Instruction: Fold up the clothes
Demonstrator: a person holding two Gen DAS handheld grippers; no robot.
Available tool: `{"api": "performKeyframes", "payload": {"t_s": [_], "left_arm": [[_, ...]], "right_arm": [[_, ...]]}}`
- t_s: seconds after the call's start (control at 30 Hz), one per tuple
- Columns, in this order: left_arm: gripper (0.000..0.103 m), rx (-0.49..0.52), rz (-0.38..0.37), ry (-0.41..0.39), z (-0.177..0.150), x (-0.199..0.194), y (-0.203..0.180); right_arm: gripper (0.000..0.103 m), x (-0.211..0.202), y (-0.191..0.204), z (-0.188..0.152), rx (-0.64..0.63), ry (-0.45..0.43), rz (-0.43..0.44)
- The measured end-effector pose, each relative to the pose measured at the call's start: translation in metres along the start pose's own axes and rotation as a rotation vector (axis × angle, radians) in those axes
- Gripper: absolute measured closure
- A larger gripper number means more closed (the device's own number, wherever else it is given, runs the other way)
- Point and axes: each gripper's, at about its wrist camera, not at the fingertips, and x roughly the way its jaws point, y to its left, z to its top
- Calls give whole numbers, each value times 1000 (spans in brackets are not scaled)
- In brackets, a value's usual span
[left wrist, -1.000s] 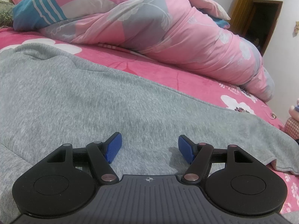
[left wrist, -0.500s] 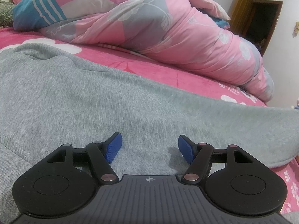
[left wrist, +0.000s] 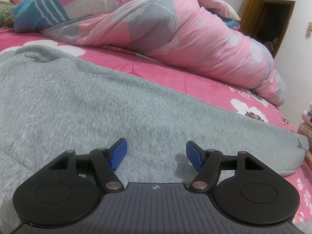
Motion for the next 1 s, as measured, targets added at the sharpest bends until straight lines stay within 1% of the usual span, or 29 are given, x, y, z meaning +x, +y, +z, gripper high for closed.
{"api": "performKeyframes", "payload": {"t_s": [0.07,0.13,0.2,0.23,0.27,0.3,0.33,0.43,0.47,0.53,0.57,0.63,0.73,0.83,0.9,1.0], "left_arm": [[36,0,0,0,0,0,0],[36,0,0,0,0,0,0],[36,-1,0,-1,-1,0,0],[36,-1,-1,-1,-1,-1,0],[36,-2,-1,-2,-1,-1,1],[36,-3,-3,-2,-1,-1,1],[36,-6,-5,-3,-1,-1,1],[36,-12,-8,-4,-1,-1,2],[36,-13,-8,-4,-1,-1,2],[36,-11,-6,-3,0,-1,1],[36,-11,-7,-3,0,-1,1],[36,-12,-7,-3,0,-1,1],[36,-12,-7,-2,0,0,2],[36,-11,-8,-2,0,0,2],[36,-12,-8,-2,0,0,2],[36,-11,-7,-2,0,0,1]], "right_arm": [[55,-27,-20,-5,163,51,87],[55,-41,-43,-25,375,200,181],[56,-40,-59,-56,566,373,248],[62,-36,-64,-72,631,426,262],[63,-32,-68,-87,692,478,275],[64,-30,-68,-95,711,487,265],[66,-26,-68,-101,736,475,262],[68,-9,-65,-106,786,468,276],[70,-2,-62,-107,788,473,262],[80,12,-56,-101,794,473,252],[82,16,-52,-97,786,465,243],[84,18,-44,-81,735,429,243],[84,11,-24,-54,573,329,240],[83,11,-22,-53,517,331,213],[83,13,-35,-64,582,376,186],[82,14,-58,-84,732,433,179]]}}
